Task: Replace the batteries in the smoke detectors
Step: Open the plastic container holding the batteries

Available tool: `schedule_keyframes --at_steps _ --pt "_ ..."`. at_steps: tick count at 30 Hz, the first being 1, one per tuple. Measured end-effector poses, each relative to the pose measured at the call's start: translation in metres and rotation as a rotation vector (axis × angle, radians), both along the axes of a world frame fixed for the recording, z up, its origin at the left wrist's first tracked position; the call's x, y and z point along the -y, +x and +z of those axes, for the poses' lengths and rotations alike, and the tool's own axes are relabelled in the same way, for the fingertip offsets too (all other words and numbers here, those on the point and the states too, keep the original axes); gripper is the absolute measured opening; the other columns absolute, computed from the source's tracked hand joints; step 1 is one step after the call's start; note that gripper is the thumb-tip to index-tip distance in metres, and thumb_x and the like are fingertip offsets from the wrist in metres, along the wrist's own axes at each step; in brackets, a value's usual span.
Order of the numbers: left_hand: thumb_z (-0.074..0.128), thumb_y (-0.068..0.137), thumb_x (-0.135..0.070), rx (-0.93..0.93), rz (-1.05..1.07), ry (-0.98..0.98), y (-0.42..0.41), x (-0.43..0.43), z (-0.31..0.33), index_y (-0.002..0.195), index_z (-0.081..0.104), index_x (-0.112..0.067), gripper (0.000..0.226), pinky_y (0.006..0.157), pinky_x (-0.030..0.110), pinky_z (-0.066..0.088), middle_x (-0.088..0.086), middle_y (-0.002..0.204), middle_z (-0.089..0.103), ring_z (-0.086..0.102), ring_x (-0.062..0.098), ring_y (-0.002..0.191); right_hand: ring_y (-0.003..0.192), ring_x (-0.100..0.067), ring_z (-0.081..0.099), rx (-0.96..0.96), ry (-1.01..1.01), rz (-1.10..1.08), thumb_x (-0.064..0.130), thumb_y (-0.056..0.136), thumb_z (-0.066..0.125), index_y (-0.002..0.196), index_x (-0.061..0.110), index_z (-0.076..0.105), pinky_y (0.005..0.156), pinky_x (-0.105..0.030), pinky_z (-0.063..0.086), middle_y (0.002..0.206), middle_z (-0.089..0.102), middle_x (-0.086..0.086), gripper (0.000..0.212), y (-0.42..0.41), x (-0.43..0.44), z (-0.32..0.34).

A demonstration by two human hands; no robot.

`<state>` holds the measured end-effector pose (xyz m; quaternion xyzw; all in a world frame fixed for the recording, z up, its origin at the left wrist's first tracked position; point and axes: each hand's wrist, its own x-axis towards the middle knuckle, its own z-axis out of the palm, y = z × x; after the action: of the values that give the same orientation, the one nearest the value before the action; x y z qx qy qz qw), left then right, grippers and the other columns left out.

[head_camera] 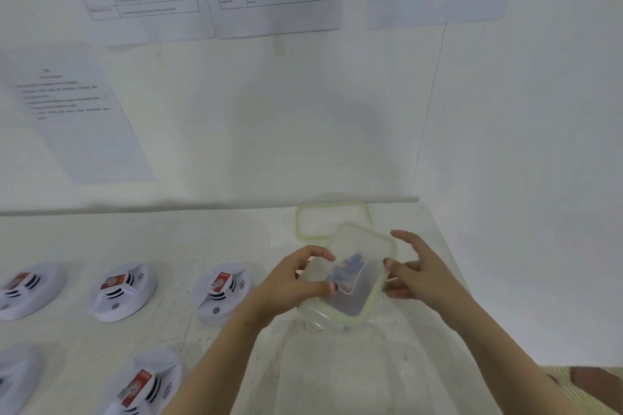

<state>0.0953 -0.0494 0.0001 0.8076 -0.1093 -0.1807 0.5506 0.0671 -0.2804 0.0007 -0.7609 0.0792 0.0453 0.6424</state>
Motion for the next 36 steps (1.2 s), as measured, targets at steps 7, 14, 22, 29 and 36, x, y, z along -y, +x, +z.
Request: schedule_keyframes --at_steps 7,14,22,29,36 --pt "0.058 0.090 -0.026 -0.143 -0.012 -0.126 0.000 -0.001 -0.005 0.096 0.068 -0.033 0.013 0.075 0.028 0.049 0.009 0.090 0.059 0.056 0.020 0.081 0.089 -0.029 0.060 0.014 0.203 0.135 0.009 0.090 0.059 0.110 0.028 0.061 0.082 -0.036 0.052 0.102 0.062 -0.018 0.028 0.008 0.004 -0.011" --pt "0.061 0.078 0.004 -0.372 0.040 -0.477 0.009 0.003 -0.015 0.073 0.064 -0.019 0.024 0.062 0.030 0.046 0.013 0.089 0.058 0.058 0.023 0.070 0.068 -0.022 0.048 -0.124 0.373 0.214 -0.001 0.087 0.054 0.096 0.019 0.061 0.065 -0.030 0.041 0.086 0.053 -0.012 0.024 0.025 0.006 -0.012" --pt "0.070 0.067 -0.004 -0.281 0.102 -0.473 0.012 0.002 -0.017 0.075 0.066 -0.026 0.023 0.063 0.031 0.037 0.016 0.094 0.044 0.040 0.031 0.085 0.062 -0.020 0.038 -0.006 0.224 0.167 0.005 0.089 0.056 0.075 0.025 0.065 0.055 -0.030 0.025 0.080 0.045 -0.013 0.026 0.029 0.000 -0.014" --pt "0.058 0.084 0.013 -0.127 0.255 -0.404 -0.001 0.010 -0.019 0.089 0.064 -0.015 0.029 0.048 0.015 0.033 -0.005 0.055 0.033 0.037 0.009 0.049 0.110 -0.019 0.049 -0.046 -0.050 0.276 0.036 0.083 0.068 0.127 0.051 0.043 0.062 -0.022 0.053 0.122 0.047 -0.001 0.052 0.004 -0.001 -0.004" --pt "0.071 0.071 -0.032 0.023 0.255 -0.192 0.002 0.004 -0.010 0.101 0.069 -0.040 0.032 0.086 0.022 0.041 -0.006 0.125 0.057 0.050 0.018 0.115 0.073 -0.016 0.058 0.037 -0.158 0.321 0.012 0.082 0.068 0.118 0.049 0.039 0.065 -0.021 0.049 0.113 0.056 -0.007 0.059 0.005 0.014 0.008"
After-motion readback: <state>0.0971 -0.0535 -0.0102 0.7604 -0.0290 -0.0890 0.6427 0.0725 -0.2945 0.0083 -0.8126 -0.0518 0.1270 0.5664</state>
